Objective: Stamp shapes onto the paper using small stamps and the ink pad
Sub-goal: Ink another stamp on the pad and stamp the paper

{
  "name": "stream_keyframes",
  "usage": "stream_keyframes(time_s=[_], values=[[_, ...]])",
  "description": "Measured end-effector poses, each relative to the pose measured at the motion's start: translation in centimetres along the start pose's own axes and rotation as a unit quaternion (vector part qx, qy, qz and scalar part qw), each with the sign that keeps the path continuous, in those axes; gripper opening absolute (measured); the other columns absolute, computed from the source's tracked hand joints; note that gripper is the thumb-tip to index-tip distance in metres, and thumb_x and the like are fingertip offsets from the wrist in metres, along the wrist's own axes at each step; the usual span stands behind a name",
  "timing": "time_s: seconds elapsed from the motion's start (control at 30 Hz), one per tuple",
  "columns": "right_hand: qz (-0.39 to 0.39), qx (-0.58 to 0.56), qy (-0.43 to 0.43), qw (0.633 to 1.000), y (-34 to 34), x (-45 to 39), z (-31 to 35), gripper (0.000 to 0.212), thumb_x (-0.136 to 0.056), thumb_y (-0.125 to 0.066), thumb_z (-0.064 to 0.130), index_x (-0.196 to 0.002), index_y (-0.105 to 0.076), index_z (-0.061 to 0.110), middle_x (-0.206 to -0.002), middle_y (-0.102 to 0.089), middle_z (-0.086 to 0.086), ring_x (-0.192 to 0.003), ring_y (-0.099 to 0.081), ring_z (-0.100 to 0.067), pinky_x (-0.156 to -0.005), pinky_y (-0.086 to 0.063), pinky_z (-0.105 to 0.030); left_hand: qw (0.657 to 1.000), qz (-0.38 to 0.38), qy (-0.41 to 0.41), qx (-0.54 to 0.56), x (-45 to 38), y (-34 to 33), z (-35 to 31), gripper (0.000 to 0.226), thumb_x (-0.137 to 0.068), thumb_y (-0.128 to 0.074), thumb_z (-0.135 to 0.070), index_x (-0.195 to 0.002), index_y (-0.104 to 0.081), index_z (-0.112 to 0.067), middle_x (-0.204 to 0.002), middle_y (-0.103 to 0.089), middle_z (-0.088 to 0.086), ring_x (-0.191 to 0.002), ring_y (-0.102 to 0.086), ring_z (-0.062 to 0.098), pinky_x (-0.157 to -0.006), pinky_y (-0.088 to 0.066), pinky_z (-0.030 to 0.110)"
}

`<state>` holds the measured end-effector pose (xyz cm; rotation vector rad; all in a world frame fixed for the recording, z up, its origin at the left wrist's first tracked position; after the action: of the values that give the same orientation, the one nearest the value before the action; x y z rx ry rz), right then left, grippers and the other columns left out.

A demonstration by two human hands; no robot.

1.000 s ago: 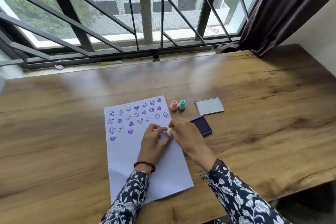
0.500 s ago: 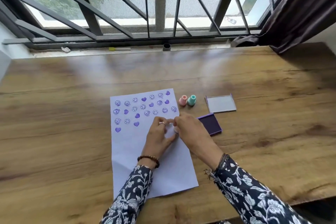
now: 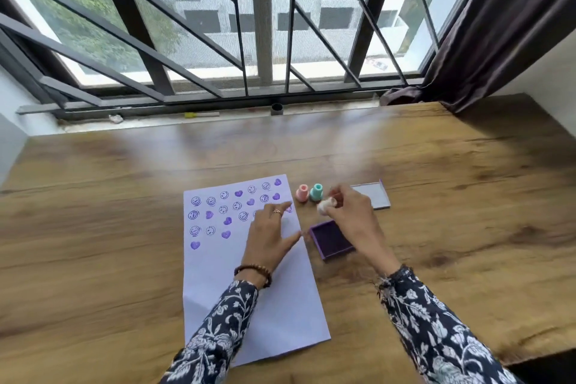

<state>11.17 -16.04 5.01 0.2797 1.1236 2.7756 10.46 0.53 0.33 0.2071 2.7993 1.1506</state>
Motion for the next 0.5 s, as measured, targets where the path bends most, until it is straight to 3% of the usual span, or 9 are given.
stream_keyframes(time_s=[0.1,0.2,0.33,0.4,0.5], values=[[-0.040,0.024,0.005,0.999,1.8,-2.5,-0.4,0.015,-0.078,-0.062,0.007,-0.093,-0.062,0.010,-0.088,-0.068,-0.006,-0.082,-0.062,-0.023,-0.069,-0.046,-0.029,0.995,-0.005,0.030,-0.096,-1.3,-0.8,0.7,0.070,-0.079,-0.063,-0.037,-0.136,-0.030,-0.016,-0.147,-0.033,0.009,-0.136,-0.027,0.025,-0.111,-0.022,0.038],[-0.013,0.098,0.048,0.994,1.0,-4.0,0.0,0.016,-0.084,-0.056,0.003,-0.098,-0.062,0.007,-0.102,-0.067,-0.013,-0.092,-0.063,-0.028,-0.073,-0.048,-0.030,0.987,0.015,0.053,-0.150,-1.5,-2.0,2.0,0.070,-0.082,-0.055,-0.047,-0.138,-0.025,-0.019,-0.153,-0.020,0.004,-0.141,-0.016,0.020,-0.112,-0.010,0.036],[-0.010,0.150,0.066,0.986,0.4,-4.5,0.7,0.030,-0.086,-0.054,0.005,-0.116,-0.058,0.011,-0.119,-0.059,-0.011,-0.109,-0.054,-0.027,-0.081,-0.046,-0.033,0.990,-0.004,0.053,-0.134,-1.3,-2.0,2.5,0.067,-0.081,-0.056,-0.048,-0.137,-0.030,-0.022,-0.152,-0.024,0.000,-0.140,-0.019,0.018,-0.111,-0.008,0.034],[-0.022,0.150,0.115,0.982,0.2,-4.3,2.0,0.038,-0.086,-0.054,0.006,-0.123,-0.055,0.014,-0.122,-0.059,-0.009,-0.114,-0.050,-0.025,-0.087,-0.047,-0.035,0.990,-0.011,0.055,-0.126,-1.3,-1.9,2.6,0.067,-0.080,-0.057,-0.049,-0.136,-0.031,-0.023,-0.152,-0.024,-0.001,-0.140,-0.019,0.018,-0.111,-0.008,0.033],[0.072,0.173,0.115,0.975,-1.7,-4.0,2.9,0.035,-0.085,-0.056,0.012,-0.120,-0.058,0.016,-0.122,-0.061,-0.008,-0.116,-0.050,-0.025,-0.090,-0.046,-0.037,0.992,0.001,0.068,-0.110,-1.5,-1.8,2.5,0.065,-0.080,-0.058,-0.048,-0.135,-0.033,-0.023,-0.151,-0.026,-0.001,-0.139,-0.020,0.016,-0.112,-0.010,0.034]])
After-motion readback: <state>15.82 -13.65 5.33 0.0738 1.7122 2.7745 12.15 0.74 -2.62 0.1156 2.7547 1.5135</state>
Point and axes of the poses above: each hand's wrist, its own x-axis away from the middle knuckle, its own y-axis out of the back of the hand, z = x × y, the point moved 7 cm from there along -x, towards the middle knuckle
